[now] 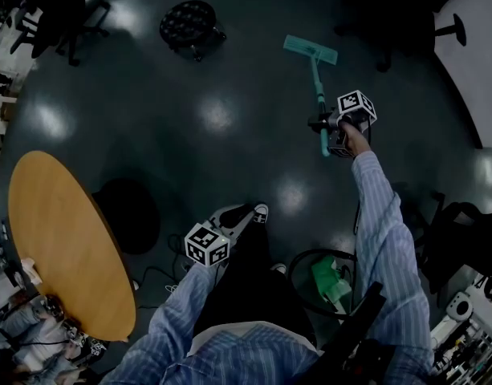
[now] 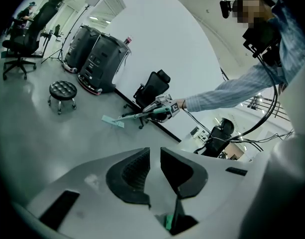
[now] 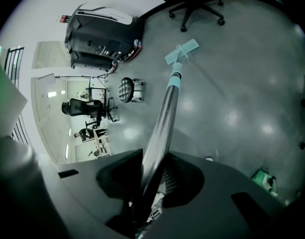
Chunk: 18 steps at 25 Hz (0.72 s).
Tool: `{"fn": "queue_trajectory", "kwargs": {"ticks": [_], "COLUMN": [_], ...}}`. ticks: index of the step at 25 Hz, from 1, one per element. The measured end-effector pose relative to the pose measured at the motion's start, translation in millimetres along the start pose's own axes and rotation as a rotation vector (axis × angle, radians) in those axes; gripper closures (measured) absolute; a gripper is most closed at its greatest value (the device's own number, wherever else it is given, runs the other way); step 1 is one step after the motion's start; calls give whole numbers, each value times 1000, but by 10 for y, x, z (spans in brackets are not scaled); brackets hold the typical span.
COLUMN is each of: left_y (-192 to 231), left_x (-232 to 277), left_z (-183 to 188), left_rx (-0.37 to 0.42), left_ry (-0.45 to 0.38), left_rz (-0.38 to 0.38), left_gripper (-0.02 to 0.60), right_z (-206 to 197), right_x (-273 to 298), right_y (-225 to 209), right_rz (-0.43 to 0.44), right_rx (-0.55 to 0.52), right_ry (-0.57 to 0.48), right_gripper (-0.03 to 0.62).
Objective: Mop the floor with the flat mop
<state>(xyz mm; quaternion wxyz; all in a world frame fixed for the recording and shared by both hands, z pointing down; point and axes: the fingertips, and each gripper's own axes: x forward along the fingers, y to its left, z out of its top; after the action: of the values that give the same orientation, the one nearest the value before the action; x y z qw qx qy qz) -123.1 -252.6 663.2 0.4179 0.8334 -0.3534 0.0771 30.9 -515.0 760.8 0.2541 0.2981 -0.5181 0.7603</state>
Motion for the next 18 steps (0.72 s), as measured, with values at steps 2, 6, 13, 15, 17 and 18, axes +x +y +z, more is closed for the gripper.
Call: {"fn": "queue_trajectory", "kwargs": {"ticks": [2, 6, 13, 15, 17, 18], "left_y": [-36, -183, -521, -630, -736, -791], "left_x": [-1, -8, -40, -53, -77, -91], "left_z": [11, -33, -217, -276, -322, -348], "left_rx": [6, 17, 49, 57, 64, 69], "left_ry": [-5, -5, 6, 2, -4, -6], "left_rz": [-3, -18, -50, -56, -61, -63], "left_gripper": [512, 512, 512, 512, 512, 512], "right_z": [-146, -453, -1165, -1399, -1637, -1766], "right_x": [-22, -104, -243, -290, -333, -355], "right_y": [-47, -218, -586, -719, -819, -859], "right_rz": [-7, -1, 8, 9, 18, 26], "right_rx": [-5, 4, 41, 47, 51, 54], "right_ry": [12, 17, 30, 36, 42, 45], "right_gripper": [482, 484, 493, 497, 499, 499]}}
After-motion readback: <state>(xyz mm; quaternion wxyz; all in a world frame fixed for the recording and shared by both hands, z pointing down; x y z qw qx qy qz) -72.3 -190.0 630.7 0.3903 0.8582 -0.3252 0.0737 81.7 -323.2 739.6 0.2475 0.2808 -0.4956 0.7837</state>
